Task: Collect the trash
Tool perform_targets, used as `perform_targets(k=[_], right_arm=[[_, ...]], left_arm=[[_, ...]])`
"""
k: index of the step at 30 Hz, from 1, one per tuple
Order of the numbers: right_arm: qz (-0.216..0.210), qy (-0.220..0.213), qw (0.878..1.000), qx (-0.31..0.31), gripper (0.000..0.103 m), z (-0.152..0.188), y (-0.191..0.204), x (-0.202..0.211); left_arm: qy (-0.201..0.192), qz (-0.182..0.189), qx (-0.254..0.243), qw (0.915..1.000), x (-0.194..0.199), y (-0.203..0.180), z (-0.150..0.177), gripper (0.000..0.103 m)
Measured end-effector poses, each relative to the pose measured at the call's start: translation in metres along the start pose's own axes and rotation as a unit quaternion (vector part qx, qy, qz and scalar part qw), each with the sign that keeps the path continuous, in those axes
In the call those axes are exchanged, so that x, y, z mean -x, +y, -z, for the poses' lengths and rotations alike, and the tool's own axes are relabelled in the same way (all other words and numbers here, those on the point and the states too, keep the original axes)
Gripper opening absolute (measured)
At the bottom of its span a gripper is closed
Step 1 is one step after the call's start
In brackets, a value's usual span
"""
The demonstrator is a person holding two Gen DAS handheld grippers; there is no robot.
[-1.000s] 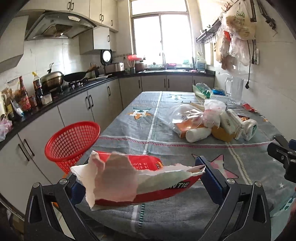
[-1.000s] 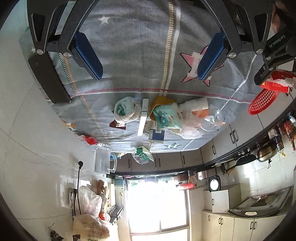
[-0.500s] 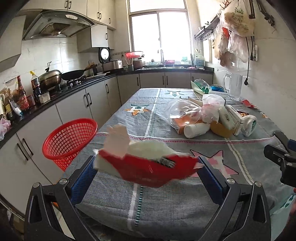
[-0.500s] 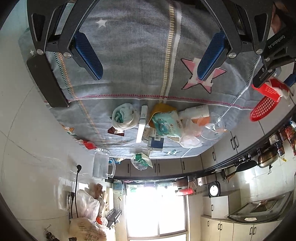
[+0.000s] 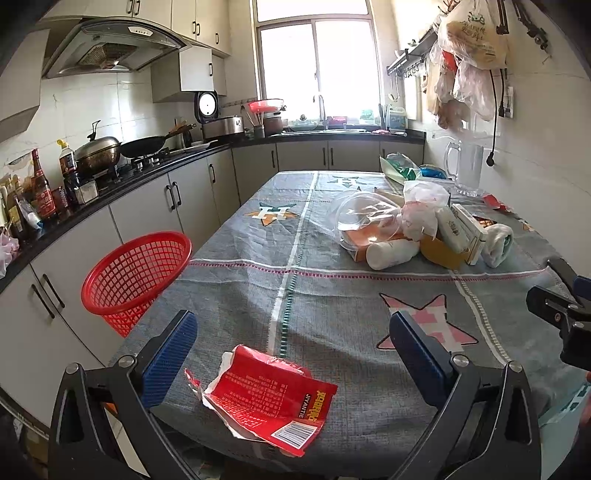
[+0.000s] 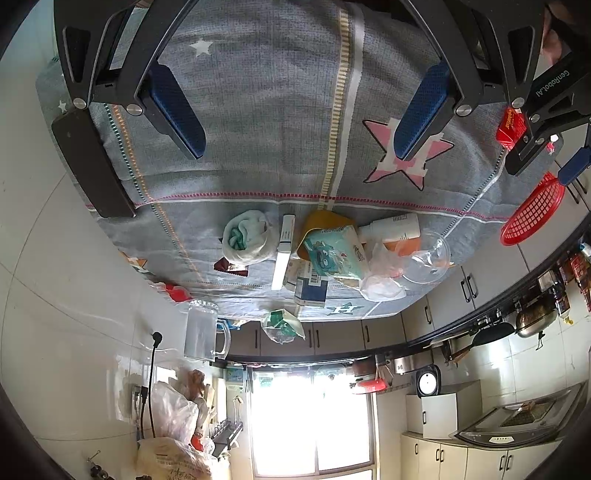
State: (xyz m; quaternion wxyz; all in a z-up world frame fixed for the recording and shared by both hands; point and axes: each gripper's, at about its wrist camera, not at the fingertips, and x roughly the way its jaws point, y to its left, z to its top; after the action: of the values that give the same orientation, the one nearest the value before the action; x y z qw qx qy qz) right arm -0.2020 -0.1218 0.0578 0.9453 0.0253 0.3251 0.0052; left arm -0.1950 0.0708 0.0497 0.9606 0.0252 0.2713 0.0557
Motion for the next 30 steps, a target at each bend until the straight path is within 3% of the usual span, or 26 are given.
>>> perform_targets(k=[30], right_arm=[[-0.002,0.011,1.0,0.001,0.103,0.0024,0.0043,-0.0057]], left_arm=[[0.002,0.003,0.0,1.0,0.0003,-0.0003,-0.0003,0.103]])
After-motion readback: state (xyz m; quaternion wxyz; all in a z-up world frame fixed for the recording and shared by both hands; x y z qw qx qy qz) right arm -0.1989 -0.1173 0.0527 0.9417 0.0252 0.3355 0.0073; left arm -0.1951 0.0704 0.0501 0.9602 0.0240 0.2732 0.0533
